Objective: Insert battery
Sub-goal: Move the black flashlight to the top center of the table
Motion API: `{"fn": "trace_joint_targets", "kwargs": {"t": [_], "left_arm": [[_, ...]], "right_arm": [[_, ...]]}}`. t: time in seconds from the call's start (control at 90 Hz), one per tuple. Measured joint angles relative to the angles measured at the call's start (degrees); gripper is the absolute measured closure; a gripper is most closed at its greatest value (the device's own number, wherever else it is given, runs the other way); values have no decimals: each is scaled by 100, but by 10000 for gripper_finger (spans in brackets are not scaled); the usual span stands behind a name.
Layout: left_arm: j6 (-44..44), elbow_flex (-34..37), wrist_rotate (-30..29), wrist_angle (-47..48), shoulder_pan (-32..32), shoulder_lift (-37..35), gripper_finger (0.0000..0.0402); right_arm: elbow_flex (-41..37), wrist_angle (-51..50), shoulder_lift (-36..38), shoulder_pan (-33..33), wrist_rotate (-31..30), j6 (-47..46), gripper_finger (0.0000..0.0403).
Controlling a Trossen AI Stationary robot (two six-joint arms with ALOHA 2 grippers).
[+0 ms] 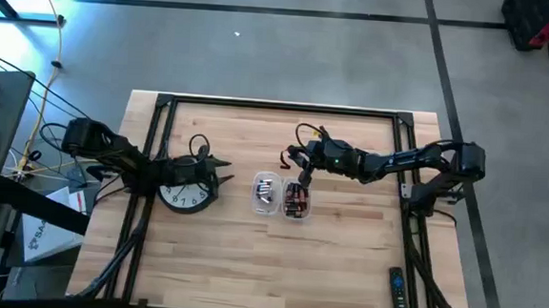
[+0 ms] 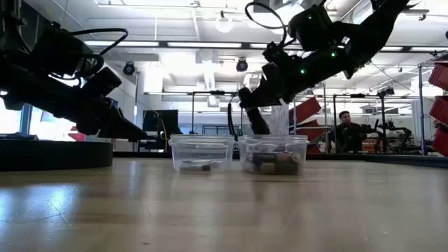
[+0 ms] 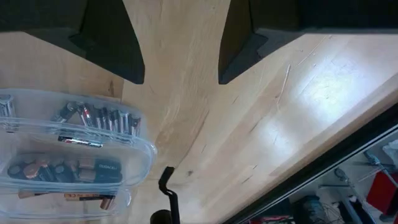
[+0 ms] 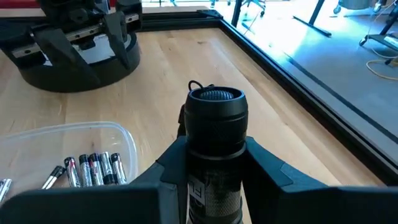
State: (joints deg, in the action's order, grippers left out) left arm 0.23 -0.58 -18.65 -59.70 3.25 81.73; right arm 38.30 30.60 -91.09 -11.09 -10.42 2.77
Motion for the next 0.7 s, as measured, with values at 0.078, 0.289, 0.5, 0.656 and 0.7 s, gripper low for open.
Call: {"fn": "trace_joint_targets", "kwargs": {"t": [0.078,0.289,0.5,0.656,0.7], "left_arm": [[0,0,2,0,0,0,212],[0,-2,4,0,0,0,212],[0,-2,7,-1,0,0,212],[0,-4,7,0,0,0,212],[0,-4,7,-2,0,0,212]], "right_arm": [[0,35,0,0,0,25,326],[0,34,0,14,0,33,326],[0,155,0,6,5,126,326],[0,275,0,-15,12,135,326],[0,300,0,-13,11,135,326]]}}
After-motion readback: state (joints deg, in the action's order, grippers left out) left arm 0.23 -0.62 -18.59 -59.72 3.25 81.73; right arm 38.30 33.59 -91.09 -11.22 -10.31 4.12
